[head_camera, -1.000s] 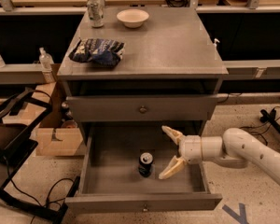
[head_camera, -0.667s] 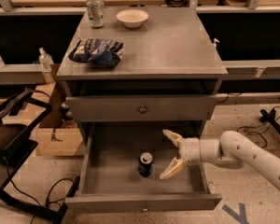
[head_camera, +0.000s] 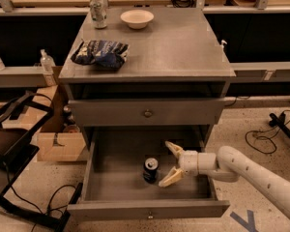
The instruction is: Pick pepsi can from middle drawer and place on counter
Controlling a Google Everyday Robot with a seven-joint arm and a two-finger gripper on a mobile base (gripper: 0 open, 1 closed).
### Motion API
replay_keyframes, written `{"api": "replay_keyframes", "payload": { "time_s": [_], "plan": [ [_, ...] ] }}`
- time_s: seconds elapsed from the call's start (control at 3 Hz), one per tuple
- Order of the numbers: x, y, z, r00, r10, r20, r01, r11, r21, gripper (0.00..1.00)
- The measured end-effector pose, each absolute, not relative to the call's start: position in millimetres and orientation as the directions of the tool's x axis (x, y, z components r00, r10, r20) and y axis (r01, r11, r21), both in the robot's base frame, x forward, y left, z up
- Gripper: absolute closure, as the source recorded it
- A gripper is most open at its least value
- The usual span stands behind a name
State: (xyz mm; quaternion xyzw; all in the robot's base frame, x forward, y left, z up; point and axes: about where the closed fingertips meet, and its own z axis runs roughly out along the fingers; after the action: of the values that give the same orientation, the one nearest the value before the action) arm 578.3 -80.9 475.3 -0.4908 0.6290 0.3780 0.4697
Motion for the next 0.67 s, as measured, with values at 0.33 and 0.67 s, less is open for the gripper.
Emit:
{"api": "replay_keyframes", "payload": {
  "time_s": [0.33,0.67],
  "plan": [
    [586.1,-59.9,448.3,-0.106,-0.226,-0.968,-0.969,0.241,0.05,0.0],
    [590.2,-42.3,430.9,-0.128,-0.208,-0.97,-0.968,0.239,0.077,0.15]
  ]
}}
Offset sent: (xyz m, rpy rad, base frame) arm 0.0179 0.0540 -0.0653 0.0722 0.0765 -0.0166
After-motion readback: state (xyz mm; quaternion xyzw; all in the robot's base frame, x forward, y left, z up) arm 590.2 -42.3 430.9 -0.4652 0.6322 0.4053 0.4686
